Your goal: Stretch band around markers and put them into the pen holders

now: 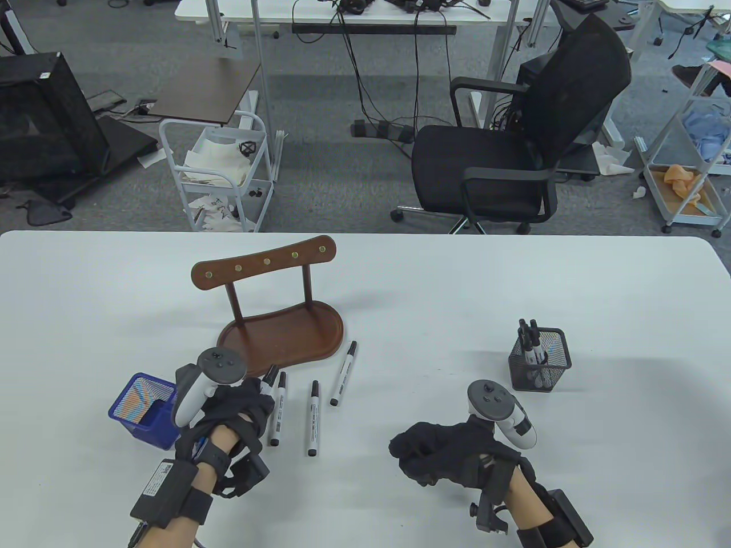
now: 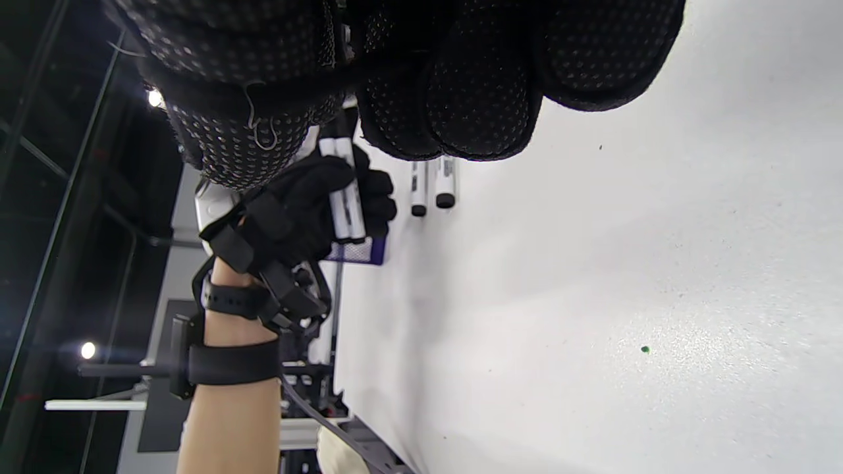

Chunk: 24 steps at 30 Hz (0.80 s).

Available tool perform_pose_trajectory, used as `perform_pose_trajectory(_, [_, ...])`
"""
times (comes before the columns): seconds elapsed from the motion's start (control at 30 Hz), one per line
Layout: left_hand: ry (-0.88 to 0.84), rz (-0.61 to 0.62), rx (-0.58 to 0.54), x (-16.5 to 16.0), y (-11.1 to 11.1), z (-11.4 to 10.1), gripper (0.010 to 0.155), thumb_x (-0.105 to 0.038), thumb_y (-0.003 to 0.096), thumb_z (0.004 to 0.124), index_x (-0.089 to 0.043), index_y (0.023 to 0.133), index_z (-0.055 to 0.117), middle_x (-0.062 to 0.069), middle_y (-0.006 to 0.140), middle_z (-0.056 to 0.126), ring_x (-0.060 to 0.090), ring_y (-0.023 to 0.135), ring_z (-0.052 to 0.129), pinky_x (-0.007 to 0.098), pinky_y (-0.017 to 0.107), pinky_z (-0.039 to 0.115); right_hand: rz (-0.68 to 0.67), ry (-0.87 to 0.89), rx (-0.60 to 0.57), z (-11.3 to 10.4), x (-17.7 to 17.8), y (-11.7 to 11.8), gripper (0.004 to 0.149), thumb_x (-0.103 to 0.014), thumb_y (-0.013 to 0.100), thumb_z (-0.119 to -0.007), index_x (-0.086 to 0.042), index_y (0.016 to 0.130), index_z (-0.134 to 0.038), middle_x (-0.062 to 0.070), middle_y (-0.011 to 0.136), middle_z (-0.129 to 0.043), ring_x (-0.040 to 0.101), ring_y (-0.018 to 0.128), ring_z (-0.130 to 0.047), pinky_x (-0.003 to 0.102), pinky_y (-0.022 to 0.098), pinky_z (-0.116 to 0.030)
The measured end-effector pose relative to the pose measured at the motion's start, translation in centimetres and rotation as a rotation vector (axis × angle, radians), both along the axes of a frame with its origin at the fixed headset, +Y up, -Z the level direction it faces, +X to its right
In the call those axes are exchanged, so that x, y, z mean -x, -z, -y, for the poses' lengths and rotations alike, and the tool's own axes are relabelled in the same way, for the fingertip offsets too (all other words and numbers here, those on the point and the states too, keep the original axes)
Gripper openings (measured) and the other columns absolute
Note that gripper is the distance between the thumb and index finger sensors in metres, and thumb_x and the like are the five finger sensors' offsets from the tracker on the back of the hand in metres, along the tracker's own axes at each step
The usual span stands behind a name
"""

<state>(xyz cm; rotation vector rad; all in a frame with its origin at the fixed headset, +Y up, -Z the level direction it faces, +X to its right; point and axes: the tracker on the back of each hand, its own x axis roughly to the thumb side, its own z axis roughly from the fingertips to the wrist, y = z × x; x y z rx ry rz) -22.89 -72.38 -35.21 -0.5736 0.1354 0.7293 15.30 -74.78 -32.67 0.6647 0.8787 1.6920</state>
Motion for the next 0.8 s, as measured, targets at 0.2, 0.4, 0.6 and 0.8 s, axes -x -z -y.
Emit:
perform_pose_trajectory(0.2, [-0.001, -0.045, -0.021, -0.3, 0.4, 0.6, 0.044, -0.024, 0.0614, 0.063, -0.005, 0.1, 0.053, 0.022, 0.087, 0.087, 0.037, 0.065, 0.102, 0.052, 0.047, 0.092, -0.004, 0.0, 0.001, 0.0, 0.0, 0.0, 0.051, -0.037, 0.046, -0.093, -0.031, 0.094, -0.075, 0.005, 0.083, -0.094, 0.029, 0.063, -0.095, 0.052, 0.053, -0.079])
perform_pose_trajectory(0.4, [0.005, -0.057, -0.027, -0.6, 0.7, 1.3, 0.048, -0.027, 0.0614, 0.063, -0.008, 0.101, 0.044, 0.01, 0.077, 0.084, 0.019, 0.048, 0.096, 0.043, 0.039, 0.089, -0.005, 0.002, 0.002, 0.0, 0.0, 0.0, 0.051, -0.037, 0.046, -0.093, -0.031, 0.094, -0.075, 0.005, 0.083, -0.094, 0.029, 0.063, -0.095, 0.052, 0.053, -0.079])
perform_pose_trajectory(0.6, [0.057, -0.071, -0.003, -0.7, 1.2, 2.1, 0.067, -0.035, 0.0564, 0.081, -0.008, 0.106, 0.045, 0.007, 0.071, 0.086, 0.015, 0.041, 0.096, 0.041, 0.034, 0.09, -0.007, 0.003, 0.003, 0.0, 0.0, 0.0, 0.051, -0.037, 0.046, -0.093, -0.031, 0.094, -0.075, 0.005, 0.083, -0.094, 0.029, 0.063, -0.095, 0.052, 0.053, -0.079])
perform_pose_trajectory(0.8, [0.162, -0.069, 0.002, -1.1, 1.7, 2.9, 0.073, -0.039, 0.0541, 0.086, -0.006, 0.107, 0.047, 0.007, 0.071, 0.086, 0.015, 0.041, 0.095, 0.042, 0.035, 0.089, -0.008, 0.002, 0.003, 0.1, 0.0, 0.0, 0.051, -0.037, 0.046, -0.093, -0.031, 0.094, -0.075, 0.005, 0.083, -0.094, 0.029, 0.063, -0.095, 0.052, 0.053, -0.079])
